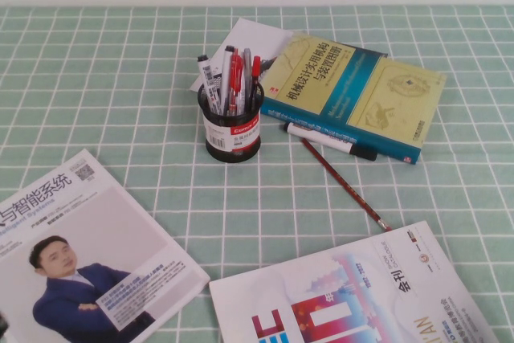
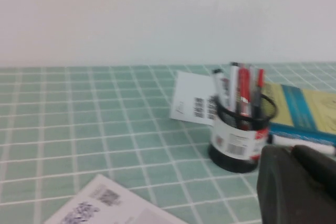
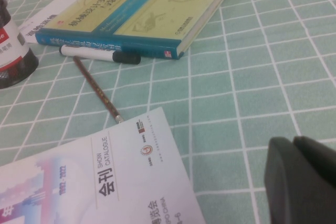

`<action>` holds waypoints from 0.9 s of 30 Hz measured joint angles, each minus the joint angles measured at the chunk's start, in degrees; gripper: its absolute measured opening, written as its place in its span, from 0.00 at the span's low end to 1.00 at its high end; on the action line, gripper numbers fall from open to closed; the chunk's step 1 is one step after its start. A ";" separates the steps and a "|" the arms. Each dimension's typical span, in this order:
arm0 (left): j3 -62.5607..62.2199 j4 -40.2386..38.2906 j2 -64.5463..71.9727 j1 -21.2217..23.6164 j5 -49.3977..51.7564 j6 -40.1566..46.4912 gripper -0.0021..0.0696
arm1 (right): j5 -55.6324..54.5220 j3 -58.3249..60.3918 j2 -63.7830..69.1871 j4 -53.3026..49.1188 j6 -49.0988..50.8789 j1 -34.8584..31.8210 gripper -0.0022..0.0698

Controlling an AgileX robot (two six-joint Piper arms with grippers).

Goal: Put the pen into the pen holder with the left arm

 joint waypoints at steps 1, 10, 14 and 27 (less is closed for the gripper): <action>1.44 -2.29 -2.28 1.98 -0.25 2.39 0.03 | 0.00 0.00 0.00 0.00 0.00 0.00 0.00; 14.66 -10.22 -19.06 16.61 -5.74 9.59 0.03 | 0.00 0.00 0.00 0.07 0.00 0.00 0.00; 18.70 -10.67 -19.34 18.04 -7.73 8.93 0.03 | 0.00 0.00 0.00 0.07 0.00 0.00 0.00; 19.34 -8.92 -19.34 18.06 10.69 6.61 0.03 | 0.00 0.00 0.00 0.07 0.00 0.00 0.00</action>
